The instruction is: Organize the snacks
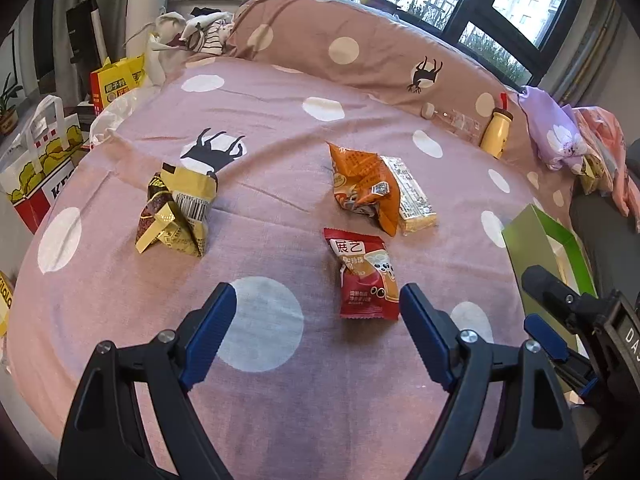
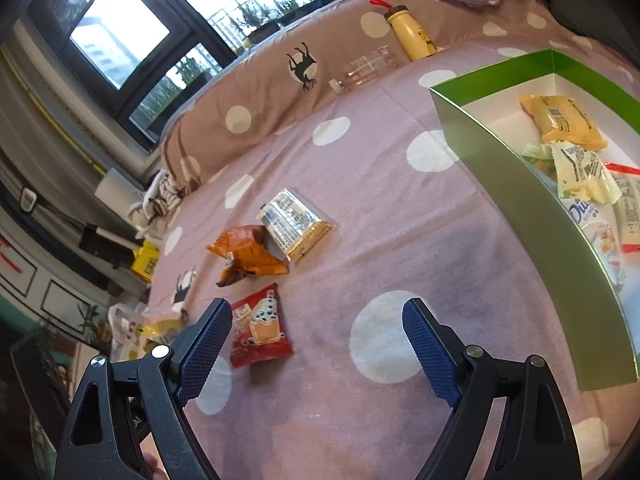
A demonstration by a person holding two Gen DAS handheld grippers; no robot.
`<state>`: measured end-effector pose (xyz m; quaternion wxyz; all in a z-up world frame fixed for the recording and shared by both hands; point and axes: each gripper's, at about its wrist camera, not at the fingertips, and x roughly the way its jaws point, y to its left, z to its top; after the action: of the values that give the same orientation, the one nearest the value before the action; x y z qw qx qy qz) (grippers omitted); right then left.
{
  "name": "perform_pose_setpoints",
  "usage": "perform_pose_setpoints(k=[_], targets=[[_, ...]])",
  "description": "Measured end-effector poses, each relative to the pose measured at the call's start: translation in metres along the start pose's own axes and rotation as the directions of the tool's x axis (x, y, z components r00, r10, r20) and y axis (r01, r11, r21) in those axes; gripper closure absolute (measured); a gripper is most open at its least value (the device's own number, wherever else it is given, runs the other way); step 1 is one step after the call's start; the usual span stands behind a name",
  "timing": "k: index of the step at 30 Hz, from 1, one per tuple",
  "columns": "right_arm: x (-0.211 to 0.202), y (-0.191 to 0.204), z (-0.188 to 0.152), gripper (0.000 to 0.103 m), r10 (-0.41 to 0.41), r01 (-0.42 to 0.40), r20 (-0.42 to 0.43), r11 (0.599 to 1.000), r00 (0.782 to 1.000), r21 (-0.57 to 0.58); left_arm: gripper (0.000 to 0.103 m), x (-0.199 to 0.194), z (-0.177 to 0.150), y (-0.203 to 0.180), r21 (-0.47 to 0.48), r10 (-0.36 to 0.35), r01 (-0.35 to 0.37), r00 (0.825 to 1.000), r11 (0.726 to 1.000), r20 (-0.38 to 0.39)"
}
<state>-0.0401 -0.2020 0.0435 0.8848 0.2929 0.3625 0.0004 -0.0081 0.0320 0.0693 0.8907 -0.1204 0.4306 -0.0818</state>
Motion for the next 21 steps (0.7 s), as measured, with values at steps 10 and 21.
perform_pose_setpoints(k=[10,21], targets=[[0.001,-0.001,0.000,0.016,0.015,-0.015,-0.005,1.000,1.000,0.016,0.019,0.000,0.000,0.003,-0.011,-0.007,0.007,1.000,1.000,-0.016],[0.005,0.004,-0.005,0.016,0.033,-0.033,-0.015,0.999,0.999,0.013,0.019,-0.004,-0.004,0.015,-0.022,-0.003,0.003,1.000,1.000,-0.021]])
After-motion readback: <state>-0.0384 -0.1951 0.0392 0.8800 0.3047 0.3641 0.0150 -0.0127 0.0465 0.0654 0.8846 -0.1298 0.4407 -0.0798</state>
